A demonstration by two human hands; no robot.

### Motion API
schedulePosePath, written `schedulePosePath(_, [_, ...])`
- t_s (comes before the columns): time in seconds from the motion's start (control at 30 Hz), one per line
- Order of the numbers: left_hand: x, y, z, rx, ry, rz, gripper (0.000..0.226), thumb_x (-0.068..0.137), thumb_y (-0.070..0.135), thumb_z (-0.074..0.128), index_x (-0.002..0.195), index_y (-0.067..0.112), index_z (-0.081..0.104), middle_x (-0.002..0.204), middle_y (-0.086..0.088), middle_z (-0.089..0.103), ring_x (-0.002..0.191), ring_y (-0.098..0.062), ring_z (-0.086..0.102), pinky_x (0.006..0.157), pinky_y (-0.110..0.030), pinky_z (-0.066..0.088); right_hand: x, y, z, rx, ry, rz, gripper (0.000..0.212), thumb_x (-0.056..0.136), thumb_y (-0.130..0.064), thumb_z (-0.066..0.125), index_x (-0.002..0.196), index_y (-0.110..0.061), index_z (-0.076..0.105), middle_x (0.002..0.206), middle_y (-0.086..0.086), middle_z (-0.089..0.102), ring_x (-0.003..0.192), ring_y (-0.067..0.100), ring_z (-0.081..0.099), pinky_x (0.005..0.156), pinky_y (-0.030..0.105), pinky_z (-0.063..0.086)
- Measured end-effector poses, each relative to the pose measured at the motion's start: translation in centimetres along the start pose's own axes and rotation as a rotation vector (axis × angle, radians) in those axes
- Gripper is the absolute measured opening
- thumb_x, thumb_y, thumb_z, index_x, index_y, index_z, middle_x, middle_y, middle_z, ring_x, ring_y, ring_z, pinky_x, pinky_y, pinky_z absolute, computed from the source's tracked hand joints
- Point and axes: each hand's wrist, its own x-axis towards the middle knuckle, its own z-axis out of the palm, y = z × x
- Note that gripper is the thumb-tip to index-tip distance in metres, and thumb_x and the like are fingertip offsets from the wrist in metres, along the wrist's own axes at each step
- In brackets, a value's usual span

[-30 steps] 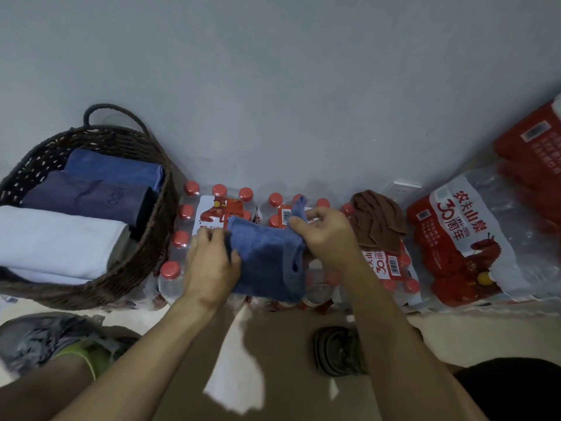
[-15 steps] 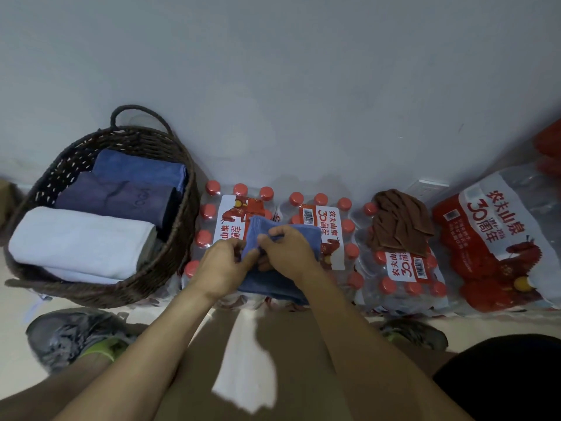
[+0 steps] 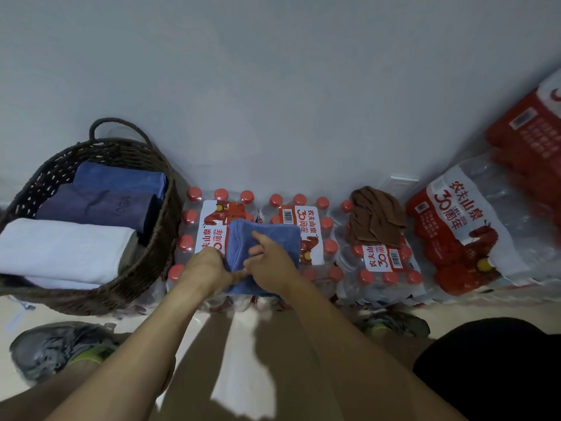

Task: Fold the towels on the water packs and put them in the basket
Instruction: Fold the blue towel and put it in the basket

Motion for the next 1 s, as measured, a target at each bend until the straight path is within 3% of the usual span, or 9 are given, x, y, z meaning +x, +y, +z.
schedulePosePath(0.03, [-0.2,0.0,0.1,-0.027,-0.005,0.005,0.037,0.073,0.047,0.079,0.074,0.017,0.059,0.069,0.002,0.058,0.061,-0.012,0.053,0.047,-0.023,0.035,-0.4,0.1,-0.2,0.064,0.027,0.006,0.062,0.091,-0.005,0.055,0.148,-0.018,0.036,0.133,0.014,0.056,0.109,0.022,0.059,0.087,0.024,0.047])
schedulePosePath(0.13, [-1.0,0.5,0.0,-0.159,0.048,0.079,0.027,0.069,0.035,0.081,0.074,0.018,0.060,0.067,0.002,0.061,0.063,-0.016,0.057,0.050,-0.025,0.040,-1.0,0.2,-1.9,0.037,0.062,-0.095,0.082,0.084,0.001,0.060,0.153,-0.023,0.022,0.142,0.014,0.037,0.122,0.029,0.049,0.101,0.039,0.048])
schedulePosePath(0.3, [-3.3,2.5,-1.0,-0.416,0.193,0.326,0.035,0.064,0.018,0.081,0.078,0.019,0.049,0.069,0.001,0.061,0.058,-0.015,0.056,0.051,-0.029,0.041,-3.1,-3.3,-7.0,-0.465,0.024,-0.481,0.093,0.066,-0.012,0.075,0.145,-0.039,0.034,0.156,-0.003,0.015,0.144,0.026,0.014,0.114,0.046,0.030])
schedulePosePath(0.43, [-5.0,3.6,-1.6,-0.452,0.133,0.575,0.033,0.069,0.009,0.077,0.084,0.021,0.050,0.074,0.000,0.063,0.059,-0.014,0.059,0.052,-0.026,0.045,-4.3,-4.1,-11.1,-0.845,0.043,-0.626,0.060,0.061,-0.041,0.080,0.116,-0.028,0.060,0.157,-0.003,0.028,0.148,0.024,0.011,0.114,0.048,0.018])
schedulePosePath(0.57, [-5.7,4.6,-1.1,-0.564,0.103,0.704,0.022,0.082,0.018,0.075,0.096,0.024,0.060,0.088,0.006,0.067,0.079,-0.007,0.064,0.066,-0.021,0.051,-5.6,-2.2,-14.2,-1.037,-0.035,-0.629,0.041,0.065,-0.052,0.072,0.087,-0.024,0.051,0.106,-0.001,0.063,0.131,0.023,0.042,0.106,0.045,0.035])
schedulePosePath(0.63, [-5.7,5.0,-0.5,-0.583,0.083,0.731,0.015,0.087,0.029,0.071,0.100,0.028,0.063,0.093,0.016,0.068,0.088,-0.001,0.064,0.071,-0.010,0.048,-6.1,-0.5,-14.8,-0.874,-0.108,-0.501,0.037,0.070,-0.044,0.074,0.084,-0.020,0.050,0.083,-0.002,0.061,0.089,0.019,0.059,0.078,0.037,0.049])
schedulePosePath(0.7, [-5.3,5.2,0.3,-0.565,0.125,0.703,0.011,0.090,0.038,0.065,0.100,0.033,0.064,0.095,0.025,0.067,0.092,0.005,0.063,0.072,-0.003,0.044,-6.0,1.5,-15.4,-0.597,-0.199,-0.311,0.029,0.075,-0.038,0.075,0.088,-0.022,0.055,0.074,-0.004,0.060,0.065,0.014,0.057,0.061,0.037,0.049])
schedulePosePath(0.87, [-3.6,5.5,3.3,-0.724,0.224,0.501,0.018,0.087,0.042,0.067,0.102,0.036,0.059,0.093,0.026,0.068,0.088,0.010,0.063,0.066,-0.001,0.045,-4.7,6.0,-16.0,-0.081,-0.172,-0.110,0.022,0.088,-0.027,0.073,0.106,-0.016,0.068,0.092,0.021,0.069,0.080,0.024,0.066,0.077,0.040,0.053])
schedulePosePath(1.0, [-1.9,5.6,4.6,-0.873,0.089,0.424,0.057,0.080,0.025,0.079,0.125,0.034,0.045,0.097,0.025,0.068,0.093,0.007,0.065,0.067,-0.004,0.048,-2.5,7.7,-15.4,0.059,0.075,-0.038,0.026,0.093,-0.023,0.066,0.116,-0.012,0.067,0.114,0.007,0.068,0.107,0.021,0.065,0.089,0.030,0.053])
